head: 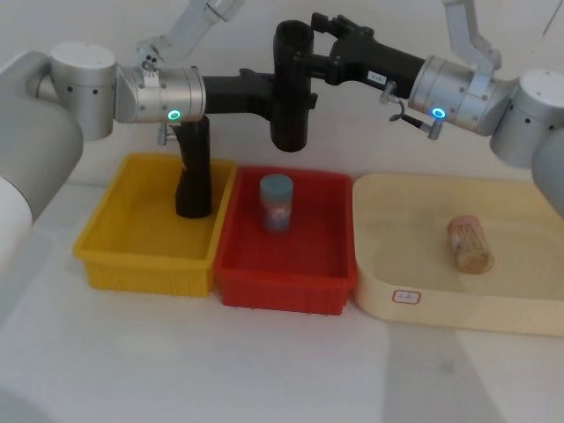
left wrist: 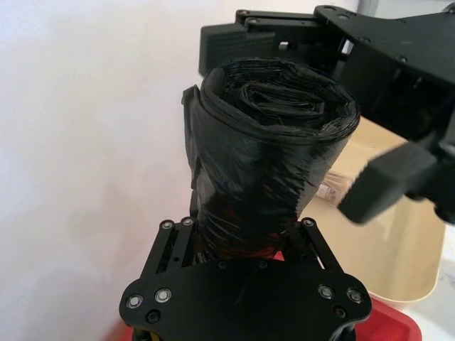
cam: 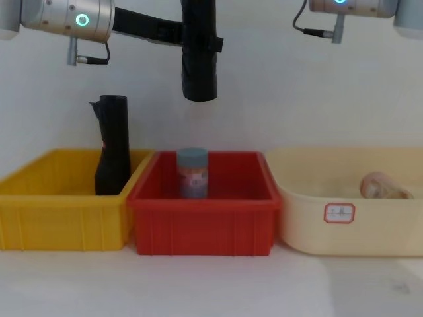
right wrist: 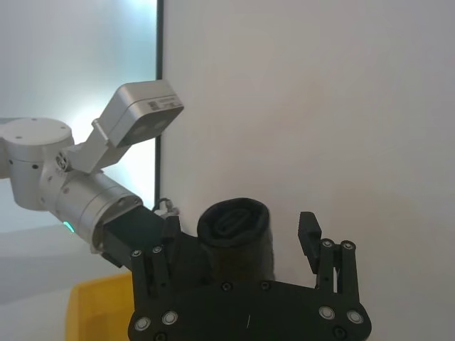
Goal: Pick up the garbage bag with the one hand and transfer it to the other hand.
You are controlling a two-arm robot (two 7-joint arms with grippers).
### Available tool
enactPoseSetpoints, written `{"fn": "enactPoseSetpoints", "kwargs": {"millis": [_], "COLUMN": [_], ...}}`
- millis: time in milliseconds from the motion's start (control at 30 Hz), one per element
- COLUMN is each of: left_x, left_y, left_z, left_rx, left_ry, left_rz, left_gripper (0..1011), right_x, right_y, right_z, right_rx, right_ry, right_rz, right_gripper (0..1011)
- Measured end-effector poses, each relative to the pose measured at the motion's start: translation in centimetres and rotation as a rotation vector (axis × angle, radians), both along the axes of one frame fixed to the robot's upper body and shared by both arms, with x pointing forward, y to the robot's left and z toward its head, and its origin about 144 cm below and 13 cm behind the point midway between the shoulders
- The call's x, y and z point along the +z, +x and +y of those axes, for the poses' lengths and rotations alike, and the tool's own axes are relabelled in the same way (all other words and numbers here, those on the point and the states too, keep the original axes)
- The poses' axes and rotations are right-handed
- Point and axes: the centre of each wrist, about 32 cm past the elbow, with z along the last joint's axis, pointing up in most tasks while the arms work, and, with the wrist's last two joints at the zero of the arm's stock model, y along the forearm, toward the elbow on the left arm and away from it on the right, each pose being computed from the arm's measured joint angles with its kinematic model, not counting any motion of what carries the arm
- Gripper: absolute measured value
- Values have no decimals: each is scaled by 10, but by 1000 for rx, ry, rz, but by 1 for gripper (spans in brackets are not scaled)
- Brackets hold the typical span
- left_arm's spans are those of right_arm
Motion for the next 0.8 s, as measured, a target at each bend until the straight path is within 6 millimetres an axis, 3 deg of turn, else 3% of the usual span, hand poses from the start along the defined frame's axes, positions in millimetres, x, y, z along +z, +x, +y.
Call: {"fn": "enactPoseSetpoints", "kwargs": {"millis": [800], "left_x": [0], "left_y": [0], "left_z": [0], "left_rx": [0], "left_ry": [0], "left_rz": [0], "left_gripper": [471], "right_x": [5], "right_y": [3], "right_z": [3], "right_rx": [39], "right_ry": [-21], "right_rz": [4], "right_gripper": [1000]}}
